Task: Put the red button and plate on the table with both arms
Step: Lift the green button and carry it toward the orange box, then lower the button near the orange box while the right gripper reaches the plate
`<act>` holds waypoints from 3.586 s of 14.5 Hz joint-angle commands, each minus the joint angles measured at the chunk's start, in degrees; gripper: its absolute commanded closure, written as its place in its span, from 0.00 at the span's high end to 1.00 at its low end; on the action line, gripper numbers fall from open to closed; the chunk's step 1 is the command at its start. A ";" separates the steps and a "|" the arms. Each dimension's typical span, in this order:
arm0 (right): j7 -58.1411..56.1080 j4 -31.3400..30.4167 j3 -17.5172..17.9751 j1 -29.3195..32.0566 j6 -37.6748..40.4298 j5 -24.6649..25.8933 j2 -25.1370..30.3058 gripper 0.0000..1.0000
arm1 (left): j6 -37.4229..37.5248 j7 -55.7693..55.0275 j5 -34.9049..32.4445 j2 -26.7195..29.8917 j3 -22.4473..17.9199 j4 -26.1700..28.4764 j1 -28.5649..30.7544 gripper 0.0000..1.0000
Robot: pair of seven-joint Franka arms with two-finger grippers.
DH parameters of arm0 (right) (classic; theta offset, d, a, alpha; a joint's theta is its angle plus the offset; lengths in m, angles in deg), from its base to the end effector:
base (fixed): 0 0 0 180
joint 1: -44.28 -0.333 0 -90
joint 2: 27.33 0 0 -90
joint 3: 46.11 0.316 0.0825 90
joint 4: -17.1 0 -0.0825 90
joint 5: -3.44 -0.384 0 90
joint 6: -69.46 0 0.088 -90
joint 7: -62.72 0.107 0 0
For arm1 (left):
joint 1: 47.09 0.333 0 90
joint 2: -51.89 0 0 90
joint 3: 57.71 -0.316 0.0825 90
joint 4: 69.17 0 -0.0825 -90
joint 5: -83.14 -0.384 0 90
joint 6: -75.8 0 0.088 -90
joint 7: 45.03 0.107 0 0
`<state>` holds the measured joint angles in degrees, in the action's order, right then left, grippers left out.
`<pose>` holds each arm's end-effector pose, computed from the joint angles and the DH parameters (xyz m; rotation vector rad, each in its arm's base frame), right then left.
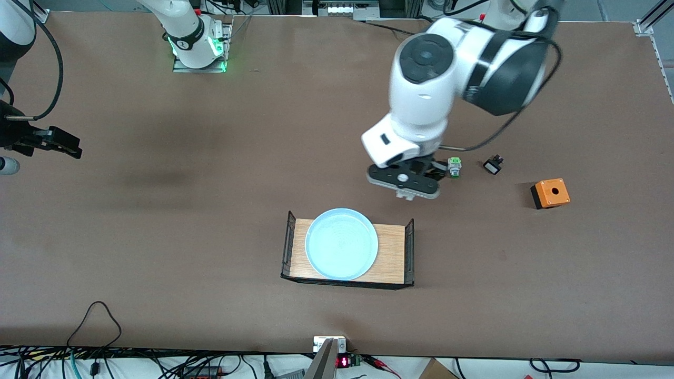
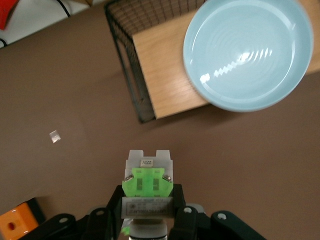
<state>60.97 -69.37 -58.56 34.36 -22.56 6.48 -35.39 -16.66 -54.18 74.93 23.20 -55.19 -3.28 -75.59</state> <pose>0.5973 -0.0233 0.5776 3.0592 -0.0141 -0.0667 0.6091 -0.3403 0.5130 -2.9587 0.5774 -0.0110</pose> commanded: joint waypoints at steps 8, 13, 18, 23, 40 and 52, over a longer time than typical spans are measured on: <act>27.79 -0.02 1.12 -12.03 1.14 -5.76 -0.73 1.00 | 3.18 24.41 2.50 3.02 0.12 12.58 13.98 0.25; 52.60 0.07 1.12 -22.85 -2.98 -7.78 -3.36 1.00 | -10.70 40.59 2.50 3.11 0.20 23.31 21.62 0.26; 68.61 1.12 1.12 -27.69 -12.03 -12.09 -8.89 1.00 | -24.15 55.80 2.68 2.85 0.20 33.77 26.99 0.27; 79.86 3.05 1.12 -32.00 -23.62 -13.93 -16.37 1.00 | -45.07 67.77 2.68 1.01 0.20 45.38 31.65 0.27; 94.12 11.58 0.94 -33.77 -38.32 -17.27 -29.38 1.00 | -49.24 64.18 9.09 -1.99 1.08 46.18 32.01 1.00; 94.56 11.50 1.03 -32.80 -46.32 -19.38 -33.25 1.00 | -5.16 37.14 8.30 8.39 3.10 24.51 31.49 1.00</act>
<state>154.88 -59.74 -57.57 1.43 -68.34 -11.69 -67.45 -30.58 -10.60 83.01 32.17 -52.28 29.06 -43.50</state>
